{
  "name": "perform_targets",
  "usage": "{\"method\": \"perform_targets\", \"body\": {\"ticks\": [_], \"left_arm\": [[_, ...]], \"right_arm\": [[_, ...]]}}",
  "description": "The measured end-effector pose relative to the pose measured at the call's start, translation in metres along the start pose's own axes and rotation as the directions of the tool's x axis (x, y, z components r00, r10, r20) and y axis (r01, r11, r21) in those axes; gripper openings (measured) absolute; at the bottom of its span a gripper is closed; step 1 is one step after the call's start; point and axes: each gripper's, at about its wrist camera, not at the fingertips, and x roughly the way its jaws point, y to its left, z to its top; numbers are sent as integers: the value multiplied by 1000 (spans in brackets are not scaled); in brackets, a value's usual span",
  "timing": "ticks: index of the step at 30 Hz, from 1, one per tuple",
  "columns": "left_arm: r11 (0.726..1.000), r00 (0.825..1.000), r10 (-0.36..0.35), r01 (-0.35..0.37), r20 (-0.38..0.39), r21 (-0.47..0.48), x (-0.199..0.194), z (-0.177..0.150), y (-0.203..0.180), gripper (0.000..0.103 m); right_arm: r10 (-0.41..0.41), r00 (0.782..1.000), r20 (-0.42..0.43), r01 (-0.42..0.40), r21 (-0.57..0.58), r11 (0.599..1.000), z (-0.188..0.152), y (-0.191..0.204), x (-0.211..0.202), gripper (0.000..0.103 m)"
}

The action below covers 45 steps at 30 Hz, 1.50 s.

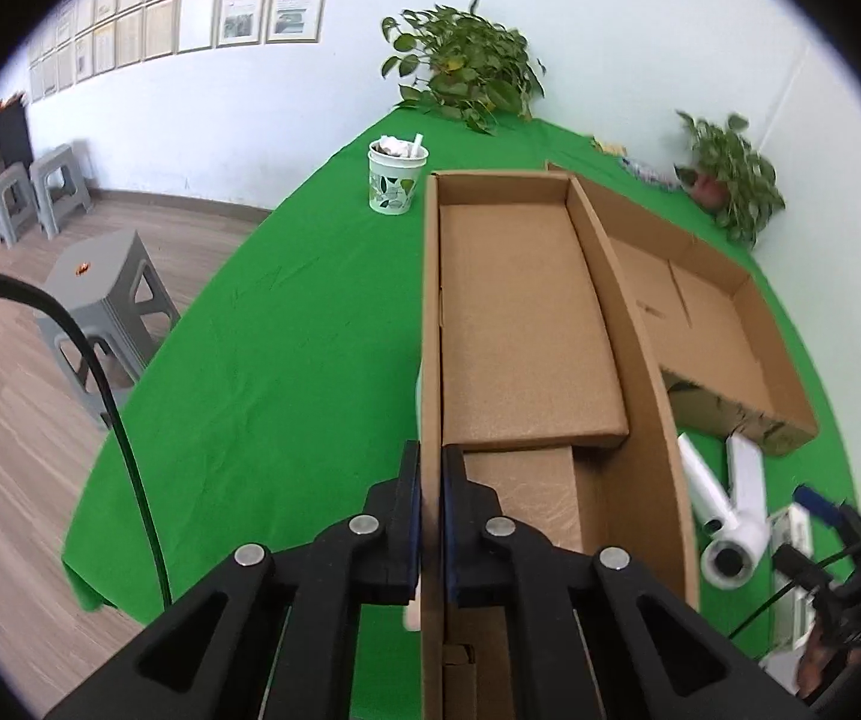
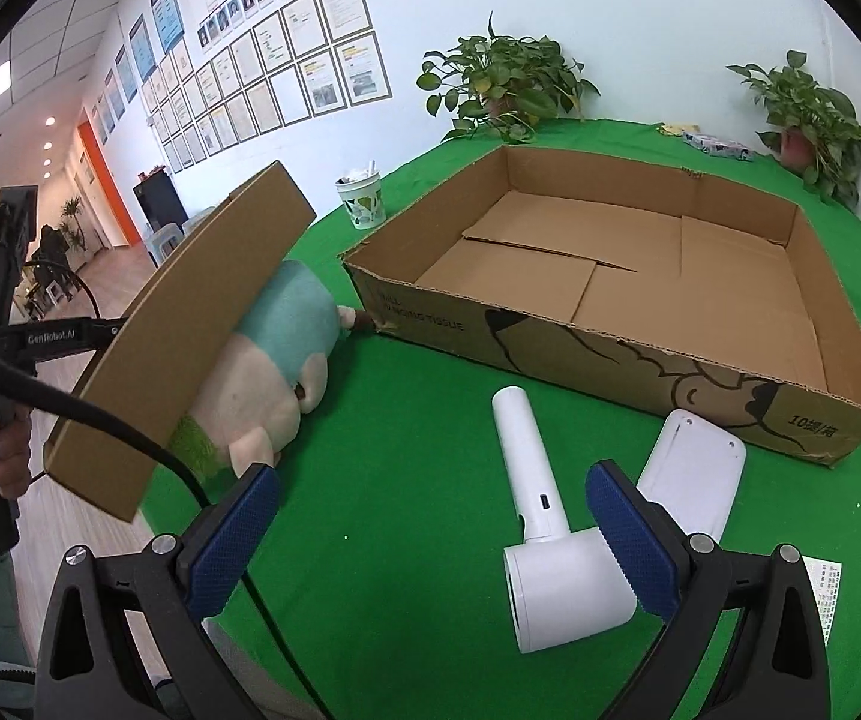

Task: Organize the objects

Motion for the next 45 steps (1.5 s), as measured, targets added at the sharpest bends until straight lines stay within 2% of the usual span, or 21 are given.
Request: {"method": "perform_targets", "body": {"ticks": [2, 5, 9, 13, 15, 17, 22, 23, 24, 26, 29, 31, 32, 33, 34, 36, 37, 39, 41, 43, 45], "left_arm": [[999, 1000, -22, 22, -5, 26, 0, -3, 2, 7], [994, 994, -104, 105, -32, 10, 7, -6, -1, 6], [982, 986, -167, 169, -27, 86, 0, -13, -43, 5], [956, 970, -232, 242, -78, 166, 2, -25, -95, 5], [960, 976, -198, 212, -90, 183, 9, -33, -115, 4], [960, 971, -208, 225, -115, 167, 18, -35, -130, 4], [965, 976, -142, 174, -165, 199, 48, -50, -171, 5], [966, 978, -119, 154, -174, 206, 53, -54, -175, 6], [968, 983, -62, 101, -173, 230, 61, -61, -184, 7], [969, 986, -50, 86, -158, 231, 63, -66, -187, 8], [977, 992, -51, 75, -119, 200, 52, -58, -175, 16], [980, 995, -60, 73, -80, 183, 41, -52, -168, 29], [982, 998, -55, 62, -41, 176, 33, -46, -162, 48], [985, 999, -38, 37, 3, 170, 26, -43, -156, 73], [987, 999, -15, 7, 45, 161, 17, -42, -150, 82], [990, 996, 4, -17, 90, 142, 12, -37, -138, 86], [991, 997, 4, -14, 78, 133, 14, -34, -130, 86], [994, 1000, 2, -3, 3, 109, 31, -30, -115, 86], [996, 996, -32, 38, -80, 84, 47, -35, -108, 86], [986, 975, -132, 147, -178, 75, 68, -43, -106, 85], [985, 984, -114, 130, -141, 111, 71, -48, -106, 84]], "right_arm": [[1, 1000, -5, -1, 4, 1000, 0, 0, 1, 103], [5, 1000, -9, -5, 12, 1000, 0, -3, 3, 103], [22, 1000, -6, -22, 12, 1000, -3, 2, -1, 103], [16, 1000, 9, -16, 1, 1000, -6, 3, -9, 103], [1, 1000, 15, -1, 15, 1000, -8, -3, -16, 103], [-41, 999, 26, 40, 34, 999, -11, -12, -23, 102], [-78, 997, 30, 73, 120, 990, -27, -47, -49, 102], [-90, 996, 28, 86, 132, 988, -31, -53, -54, 102], [-97, 995, 27, 92, 143, 985, -33, -59, -57, 102], [-105, 994, 26, 100, 162, 982, -38, -67, -62, 102], [-109, 993, 34, 102, 171, 980, -44, -76, -68, 102], [-109, 994, 34, 101, 169, 980, -45, -78, -68, 102], [-103, 994, 35, 96, 164, 982, -45, -78, -68, 102], [-99, 994, 36, 92, 159, 983, -45, -78, -69, 102], [-94, 995, 38, 87, 150, 985, -44, -75, -68, 102], [-83, 995, 47, 76, 133, 988, -39, -67, -67, 102], [-75, 996, 54, 68, 123, 990, -36, -65, -68, 102], [-63, 996, 65, 57, 98, 994, -32, -55, -70, 102], [-53, 996, 72, 48, 75, 996, -26, -47, -73, 102], [-36, 997, 74, 32, 45, 998, -20, -38, -76, 102], [-11, 997, 82, 11, 4, 1000, -13, -27, -82, 102]]}}
